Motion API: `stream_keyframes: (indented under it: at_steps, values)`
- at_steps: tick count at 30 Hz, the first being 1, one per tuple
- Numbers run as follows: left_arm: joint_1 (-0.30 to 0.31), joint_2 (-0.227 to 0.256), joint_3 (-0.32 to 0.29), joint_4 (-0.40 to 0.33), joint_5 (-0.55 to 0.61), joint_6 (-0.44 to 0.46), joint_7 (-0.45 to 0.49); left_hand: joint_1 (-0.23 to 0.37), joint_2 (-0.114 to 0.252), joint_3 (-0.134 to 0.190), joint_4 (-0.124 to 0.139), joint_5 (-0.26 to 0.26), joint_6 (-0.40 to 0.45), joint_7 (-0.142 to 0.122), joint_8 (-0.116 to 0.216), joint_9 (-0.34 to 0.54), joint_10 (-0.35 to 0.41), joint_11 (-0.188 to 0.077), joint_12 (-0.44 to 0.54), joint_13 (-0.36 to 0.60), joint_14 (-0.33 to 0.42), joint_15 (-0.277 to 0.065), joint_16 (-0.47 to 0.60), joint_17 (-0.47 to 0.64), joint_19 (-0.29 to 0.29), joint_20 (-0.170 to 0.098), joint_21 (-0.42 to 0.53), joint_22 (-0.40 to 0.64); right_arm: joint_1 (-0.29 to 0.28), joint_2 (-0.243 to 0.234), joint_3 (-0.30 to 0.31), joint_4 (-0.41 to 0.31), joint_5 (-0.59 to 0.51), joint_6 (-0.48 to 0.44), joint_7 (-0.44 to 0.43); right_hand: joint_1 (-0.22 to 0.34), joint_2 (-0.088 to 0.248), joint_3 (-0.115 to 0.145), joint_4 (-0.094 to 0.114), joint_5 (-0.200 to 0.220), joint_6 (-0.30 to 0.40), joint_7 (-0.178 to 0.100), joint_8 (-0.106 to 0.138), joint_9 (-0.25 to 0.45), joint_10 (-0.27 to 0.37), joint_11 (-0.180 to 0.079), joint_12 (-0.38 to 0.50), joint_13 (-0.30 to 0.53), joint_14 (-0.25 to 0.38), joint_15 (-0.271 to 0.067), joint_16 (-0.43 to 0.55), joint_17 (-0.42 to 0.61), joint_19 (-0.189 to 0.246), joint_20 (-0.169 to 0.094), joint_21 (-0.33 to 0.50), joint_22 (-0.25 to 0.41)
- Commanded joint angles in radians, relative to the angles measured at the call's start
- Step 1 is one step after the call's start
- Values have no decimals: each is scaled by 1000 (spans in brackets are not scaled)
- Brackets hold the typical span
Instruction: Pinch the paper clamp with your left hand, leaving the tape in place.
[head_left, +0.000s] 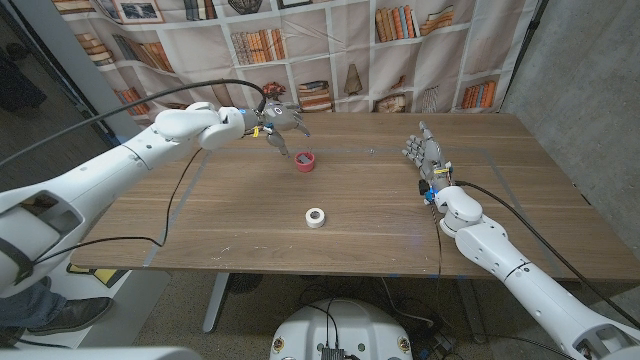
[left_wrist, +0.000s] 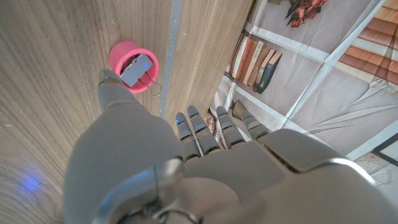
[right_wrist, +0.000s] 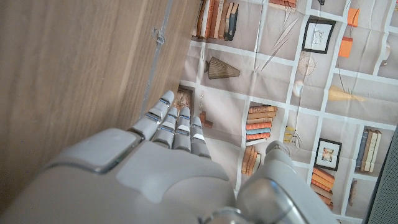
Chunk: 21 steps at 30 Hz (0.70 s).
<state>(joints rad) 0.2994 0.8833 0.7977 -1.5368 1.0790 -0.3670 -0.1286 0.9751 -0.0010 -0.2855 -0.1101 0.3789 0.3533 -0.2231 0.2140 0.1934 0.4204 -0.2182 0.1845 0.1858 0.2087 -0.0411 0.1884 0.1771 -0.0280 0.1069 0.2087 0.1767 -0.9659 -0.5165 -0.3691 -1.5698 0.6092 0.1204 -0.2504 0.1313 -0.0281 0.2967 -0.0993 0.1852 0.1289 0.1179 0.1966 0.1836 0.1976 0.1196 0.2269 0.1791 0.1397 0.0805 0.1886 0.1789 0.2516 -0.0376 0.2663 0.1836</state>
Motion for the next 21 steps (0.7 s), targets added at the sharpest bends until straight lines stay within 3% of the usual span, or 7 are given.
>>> stream_keyframes:
  at_steps: [1,21]
  values:
    - [-23,13,30,41,109,-31,124,4,7,-12,0,6,-5,2,-6,2,-4,-1,-2,3,4,-143,0,3,15,0,6,2,-2,8,-4,-2,2,-10,-14,0,8,-2,-1,0,9,-3,4,5,10,-1,-2,6,10,1,1,5,11,-24,4,6]
    - [-63,-42,83,185,69,-46,185,13,13,-19,7,12,29,2,13,6,20,-1,10,5,35,-154,6,2,44,-8,4,1,-7,5,-4,-15,4,-25,-27,1,11,-3,-1,0,9,-4,3,5,18,-1,-1,6,22,3,2,5,19,-23,5,6]
